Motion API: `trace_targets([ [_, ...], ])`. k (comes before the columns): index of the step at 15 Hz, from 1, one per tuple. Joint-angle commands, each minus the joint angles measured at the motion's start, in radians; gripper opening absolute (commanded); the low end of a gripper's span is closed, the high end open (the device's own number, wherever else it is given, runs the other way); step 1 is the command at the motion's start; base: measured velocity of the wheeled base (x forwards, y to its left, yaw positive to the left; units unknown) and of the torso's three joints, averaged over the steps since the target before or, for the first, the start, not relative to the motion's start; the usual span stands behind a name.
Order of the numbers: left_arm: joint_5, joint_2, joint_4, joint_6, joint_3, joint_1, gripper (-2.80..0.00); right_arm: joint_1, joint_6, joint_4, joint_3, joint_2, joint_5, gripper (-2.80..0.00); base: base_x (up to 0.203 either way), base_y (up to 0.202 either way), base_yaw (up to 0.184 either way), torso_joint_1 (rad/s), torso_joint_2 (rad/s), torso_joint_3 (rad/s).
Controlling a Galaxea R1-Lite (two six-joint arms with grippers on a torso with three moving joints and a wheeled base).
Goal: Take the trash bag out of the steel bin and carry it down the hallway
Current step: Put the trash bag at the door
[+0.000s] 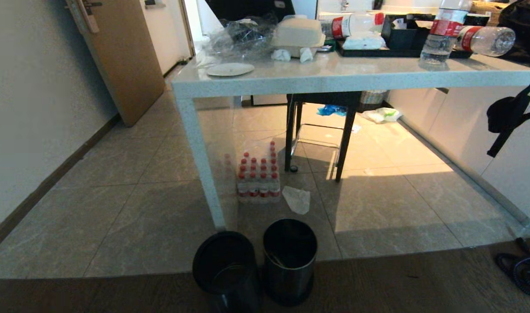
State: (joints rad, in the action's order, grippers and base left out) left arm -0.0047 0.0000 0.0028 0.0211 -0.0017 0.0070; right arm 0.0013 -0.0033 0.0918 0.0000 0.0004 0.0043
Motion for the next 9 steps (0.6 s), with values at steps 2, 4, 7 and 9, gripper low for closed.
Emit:
trace_targets([
  [2, 0.0, 0.001, 0.0, -0.015, 0.0, 0.0, -2.8, 0.0, -0.001, 0.0, 0.037, 0.0, 0.0, -2.8, 0.0, 0.192, 0.001, 0.006, 0.01, 0.003],
  [4, 0.0, 0.0, 0.0, -0.016, 0.0, 0.001, -2.8, 0.0, 0.0, 0.0, 0.037, 0.0, 0.0, -2.8, 0.0, 0.196, 0.001, 0.002, 0.0, -0.002],
  [7, 0.0, 0.0, 0.0, -0.016, 0.0, -0.001, -2.8, 0.0, -0.001, 0.0, 0.037, 0.0, 0.0, -2.8, 0.0, 0.191, 0.002, -0.002, 0.0, 0.004],
  [9, 0.0, 0.001, 0.0, -0.016, 0.0, 0.0, -2.8, 0.0, 0.0, 0.001, 0.037, 0.0, 0.0, -2.8, 0.0, 0.194, 0.0, 0.006, 0.0, 0.003],
])
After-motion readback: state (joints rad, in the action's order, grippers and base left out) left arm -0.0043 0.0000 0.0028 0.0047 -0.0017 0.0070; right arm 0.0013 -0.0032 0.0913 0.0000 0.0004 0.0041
